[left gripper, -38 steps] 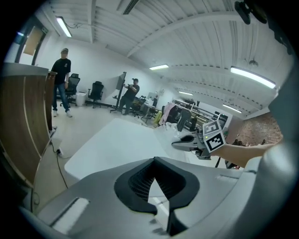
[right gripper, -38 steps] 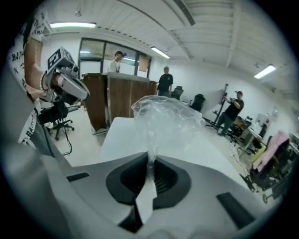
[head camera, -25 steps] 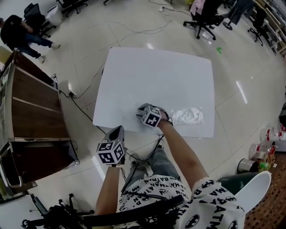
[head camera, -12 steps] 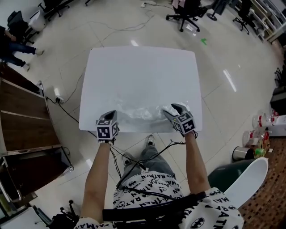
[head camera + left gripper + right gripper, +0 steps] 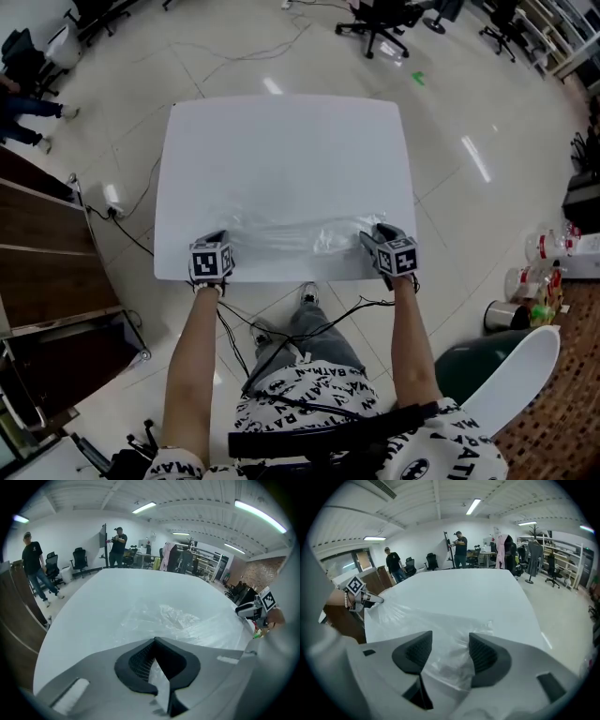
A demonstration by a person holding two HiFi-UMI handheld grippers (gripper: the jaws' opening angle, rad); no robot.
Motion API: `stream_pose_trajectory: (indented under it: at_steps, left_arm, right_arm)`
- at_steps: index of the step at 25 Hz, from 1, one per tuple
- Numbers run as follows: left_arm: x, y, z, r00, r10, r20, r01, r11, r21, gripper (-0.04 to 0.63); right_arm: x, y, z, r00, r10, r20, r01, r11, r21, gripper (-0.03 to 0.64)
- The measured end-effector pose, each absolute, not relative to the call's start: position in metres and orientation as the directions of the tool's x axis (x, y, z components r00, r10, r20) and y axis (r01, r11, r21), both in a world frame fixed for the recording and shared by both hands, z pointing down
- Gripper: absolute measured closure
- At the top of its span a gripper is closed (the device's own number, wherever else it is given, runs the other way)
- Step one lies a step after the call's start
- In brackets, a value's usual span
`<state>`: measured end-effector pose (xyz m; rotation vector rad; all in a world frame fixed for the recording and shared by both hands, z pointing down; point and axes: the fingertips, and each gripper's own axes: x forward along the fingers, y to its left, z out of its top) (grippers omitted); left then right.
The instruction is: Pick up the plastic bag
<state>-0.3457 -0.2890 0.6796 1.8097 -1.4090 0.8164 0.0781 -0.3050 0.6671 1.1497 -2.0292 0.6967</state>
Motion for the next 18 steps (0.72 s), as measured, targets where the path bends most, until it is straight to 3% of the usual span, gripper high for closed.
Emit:
stream_pose_trajectory:
  at_steps: [6,8,12,18]
  left_arm:
    - [-0.347,-0.327,0.634,0.276,-0.644,0.713,-0.961,-0.184,0.206,0.594]
    - [-0.346,-0.345,0.64,0.292,-0.619,0.729,-0.956,-0.215,0.2,0.594]
    - [-0.362,-0.35,0.673,0.253,-0.507,0.824,-0.966,-0.186,0.182,0.594]
    - [-0.359,-0.35,0.678,0.298,-0.498,0.814,-0.954,-0.117,0.277,0.592]
  right_arm:
    - [0.077,-0.326,0.642,-0.355,-0.581,0.733,-0.885,0.461,-0.063,0.37]
    - [0.085,-0.339,0.646,-0.303,-0.594,0.745,-0.901,0.434,-0.02,0.528]
    - [0.085,-0.344,0.669,-0.269,-0.544,0.795,-0.906,0.422,-0.017,0.534]
    - [0.09,-0.35,0.669,-0.275,-0.535,0.799,-0.888,0.461,0.003,0.546]
